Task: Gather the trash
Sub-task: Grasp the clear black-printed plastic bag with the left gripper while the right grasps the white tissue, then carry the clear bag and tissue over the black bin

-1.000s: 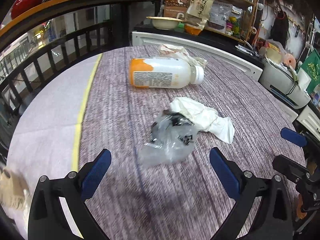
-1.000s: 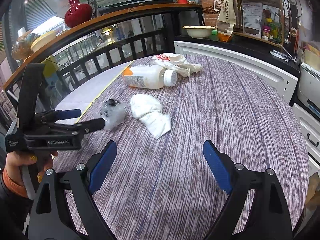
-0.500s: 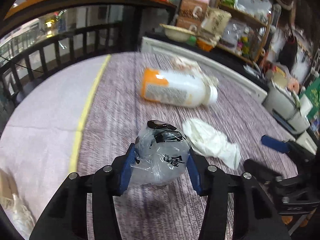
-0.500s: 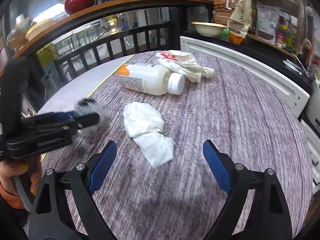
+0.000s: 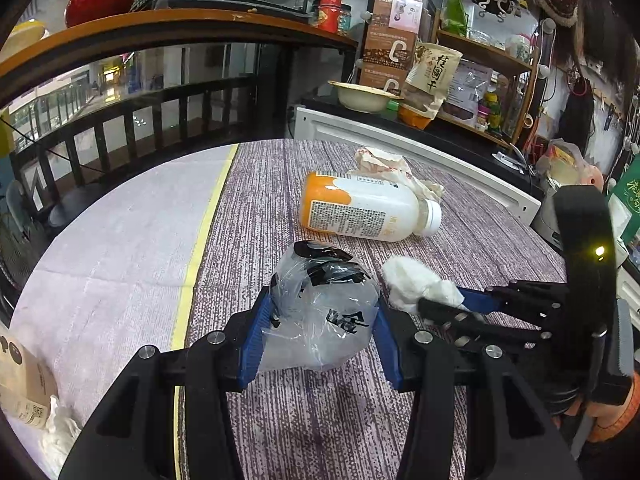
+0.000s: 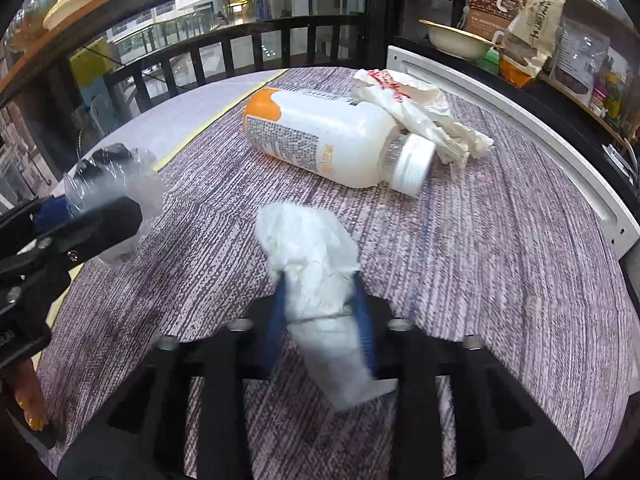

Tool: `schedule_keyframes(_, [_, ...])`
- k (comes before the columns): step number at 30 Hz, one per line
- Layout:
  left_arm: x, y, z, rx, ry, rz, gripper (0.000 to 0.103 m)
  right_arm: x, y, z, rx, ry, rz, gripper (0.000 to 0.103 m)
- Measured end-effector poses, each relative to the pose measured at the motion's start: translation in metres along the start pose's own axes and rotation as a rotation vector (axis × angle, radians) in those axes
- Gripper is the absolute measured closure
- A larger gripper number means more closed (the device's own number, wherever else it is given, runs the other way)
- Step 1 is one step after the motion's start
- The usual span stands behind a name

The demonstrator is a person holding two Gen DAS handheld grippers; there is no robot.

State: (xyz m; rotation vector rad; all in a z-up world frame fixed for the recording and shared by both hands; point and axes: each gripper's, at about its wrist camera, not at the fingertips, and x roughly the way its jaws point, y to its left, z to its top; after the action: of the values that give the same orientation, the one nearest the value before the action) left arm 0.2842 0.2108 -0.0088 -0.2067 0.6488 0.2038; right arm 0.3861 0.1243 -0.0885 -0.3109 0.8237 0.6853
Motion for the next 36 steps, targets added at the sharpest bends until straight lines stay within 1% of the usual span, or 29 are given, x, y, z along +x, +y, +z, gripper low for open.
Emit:
schedule_keyframes(3, [-0.003,-0.003,-0.001,0.014,-0.008,-0.006,0.056,-0.018,-0.010,-0.009,0.049,-0.034,0.025,0.087])
schedule_keyframes(6, [-0.002,-0.010,-0.004,0.041,-0.007,-0.009,0.056,-0.038,-0.014,-0.022,0.052,-0.056,0.017,0.087])
schedule_keyframes(10, [0.006,-0.019,-0.009,0.067,0.012,-0.031,0.056,-0.072,-0.022,-0.047,0.060,-0.089,0.007,0.087])
schedule_keyframes(13, [0.009,-0.026,-0.011,0.086,0.028,-0.030,0.056,-0.098,-0.031,-0.066,0.066,-0.107,-0.009,0.087])
schedule_keyframes(19, [-0.016,-0.054,-0.018,0.149,0.004,-0.034,0.056,-0.143,-0.049,-0.106,0.098,-0.140,-0.037,0.087])
schedule_keyframes(22, [-0.030,-0.070,-0.025,0.160,0.009,-0.068,0.056,-0.161,-0.058,-0.127,0.119,-0.163,-0.055,0.087])
schedule_keyframes(24, [-0.039,-0.081,-0.031,0.162,0.017,-0.095,0.056,-0.170,-0.064,-0.140,0.147,-0.173,-0.043,0.087])
schedule_keyframes(29, [-0.064,-0.120,-0.052,0.203,0.019,-0.172,0.056,-0.195,-0.074,-0.170,0.202,-0.202,-0.040,0.087])
schedule_keyframes(33, [-0.082,-0.152,-0.070,0.230,0.025,-0.243,0.056,-0.218,-0.078,-0.195,0.220,-0.230,-0.074,0.087])
schedule_keyframes(36, [-0.094,-0.173,-0.083,0.272,0.014,-0.265,0.056,-0.236,-0.082,-0.214,0.227,-0.259,-0.118,0.087])
